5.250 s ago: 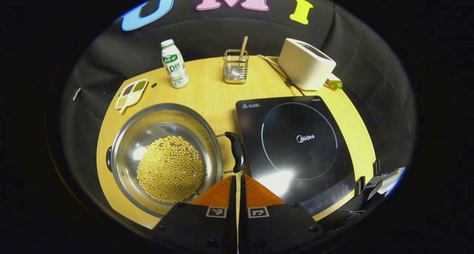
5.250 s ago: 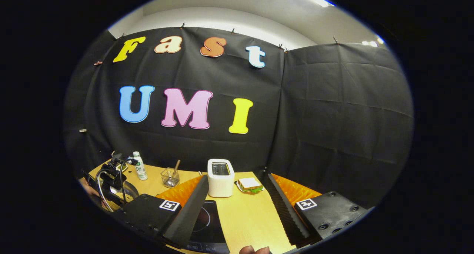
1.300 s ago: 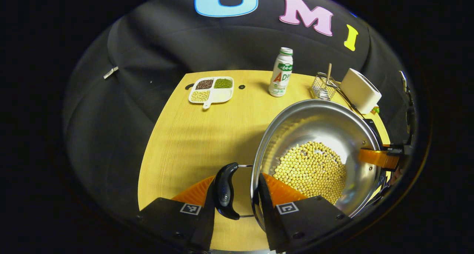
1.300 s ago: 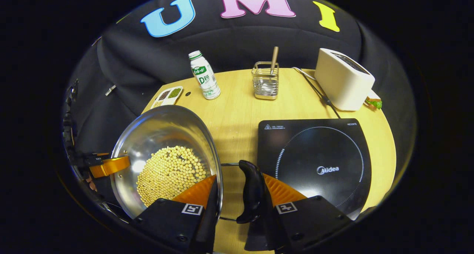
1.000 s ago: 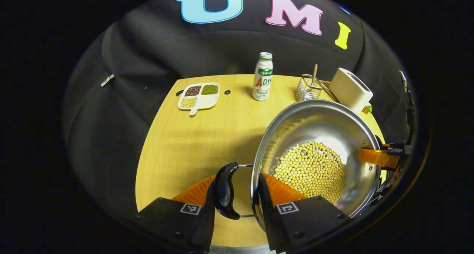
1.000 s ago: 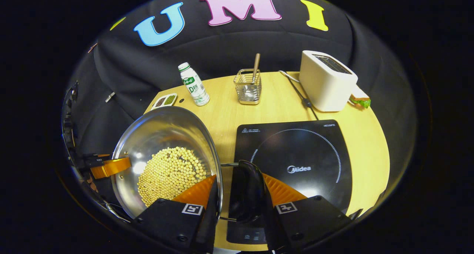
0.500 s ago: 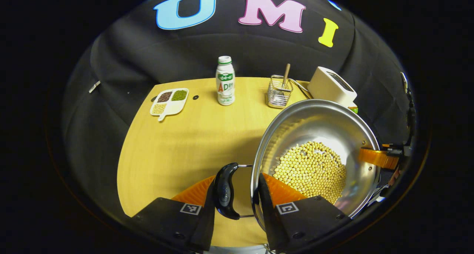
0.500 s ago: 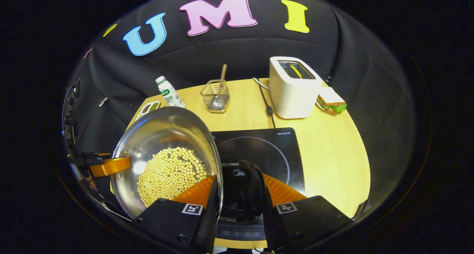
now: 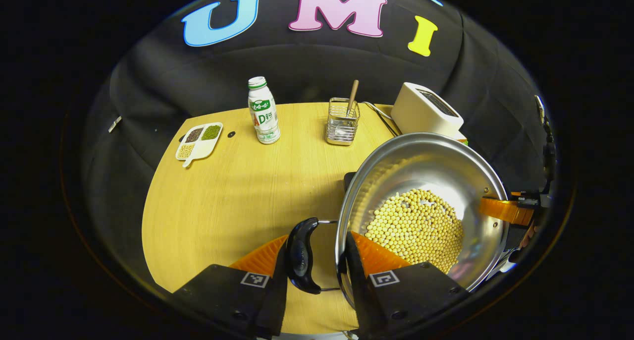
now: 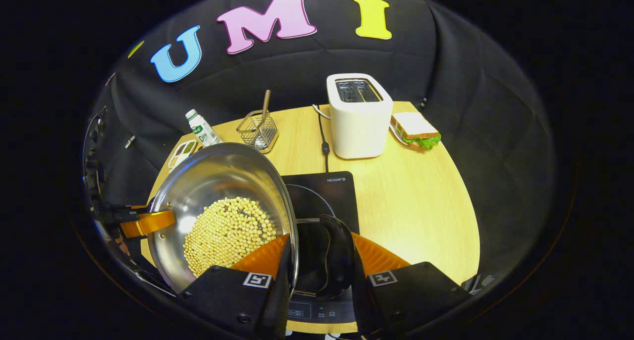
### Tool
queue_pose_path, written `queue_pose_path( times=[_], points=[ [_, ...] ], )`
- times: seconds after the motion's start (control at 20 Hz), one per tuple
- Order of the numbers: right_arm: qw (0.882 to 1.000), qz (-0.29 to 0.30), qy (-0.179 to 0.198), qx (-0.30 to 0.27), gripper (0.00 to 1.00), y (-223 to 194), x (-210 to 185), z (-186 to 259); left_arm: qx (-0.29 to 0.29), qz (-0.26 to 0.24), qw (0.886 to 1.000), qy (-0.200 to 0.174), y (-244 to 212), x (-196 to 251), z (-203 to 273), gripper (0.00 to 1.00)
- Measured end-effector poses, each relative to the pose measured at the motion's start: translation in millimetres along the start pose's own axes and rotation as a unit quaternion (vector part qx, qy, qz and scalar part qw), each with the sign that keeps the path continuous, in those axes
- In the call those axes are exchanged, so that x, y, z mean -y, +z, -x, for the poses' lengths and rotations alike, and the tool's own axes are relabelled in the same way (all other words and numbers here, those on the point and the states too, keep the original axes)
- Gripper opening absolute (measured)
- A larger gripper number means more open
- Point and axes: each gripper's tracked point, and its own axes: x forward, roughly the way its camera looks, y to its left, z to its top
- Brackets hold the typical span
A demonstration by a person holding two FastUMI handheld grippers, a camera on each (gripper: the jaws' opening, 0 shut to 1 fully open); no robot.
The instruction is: First push the handle of the pot to place it horizontally, then grasp the pot with both hands and set it on the induction cooktop.
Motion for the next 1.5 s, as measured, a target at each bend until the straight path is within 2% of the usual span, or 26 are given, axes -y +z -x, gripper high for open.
queue_pose_path(
  times=[0.15,0.2,0.35,0.4,0.45,0.5,1.1,1.15,1.25,1.3,1.5],
  points=[
    [1.0,0.006,-0.001,-0.005,0.56,1.6,15.4,-9.0,-0.004,0.004,1.0,-0.002,0.5,13.5,-11.0,0.59],
    [1.0,0.007,-0.002,-0.007,0.56,1.9,20.5,-12.5,-0.005,0.007,1.0,-0.003,-0.3,18.1,-15.8,0.55],
    [1.0,0.008,-0.005,-0.01,0.56,2.2,32.4,-21.9,-0.009,0.009,1.0,-0.005,-1.3,28.7,-28.8,0.59],
    [1.0,0.008,-0.005,-0.012,0.51,1.6,35.5,-25.8,-0.012,0.011,1.0,-0.006,-1.9,31.2,-32.4,0.59],
    [1.0,0.008,-0.005,-0.015,0.56,0.5,38.5,-28.7,-0.013,0.013,1.0,-0.005,-1.7,33.5,-35.7,0.59],
    [1.0,0.007,-0.005,-0.017,0.56,0.1,40.7,-32.1,-0.016,0.013,1.0,-0.005,-2.3,35.2,-39.1,0.59],
    [0.999,0.003,0.002,-0.033,0.56,-4.5,52.3,-60.1,-0.018,0.017,1.0,0.007,-1.5,41.4,-59.9,0.59],
    [0.999,0.003,0.003,-0.034,0.52,-6.4,53.0,-61.5,-0.023,0.014,1.0,0.009,-4.5,41.4,-61.7,0.56],
    [0.999,-0.005,0.008,-0.039,0.6,-10.2,54.1,-64.4,-0.023,0.006,1.0,0.014,-1.3,41.5,-60.5,0.59],
    [0.999,-0.011,0.011,-0.041,0.56,-12.2,54.6,-65.9,-0.02,0.001,1.0,0.017,-0.2,43.0,-60.1,0.59],
    [0.999,-0.013,0.016,-0.039,0.56,-10.8,55.4,-66.7,-0.023,0.01,0.999,0.02,-2.4,43.4,-58.8,0.59]
  ],
)
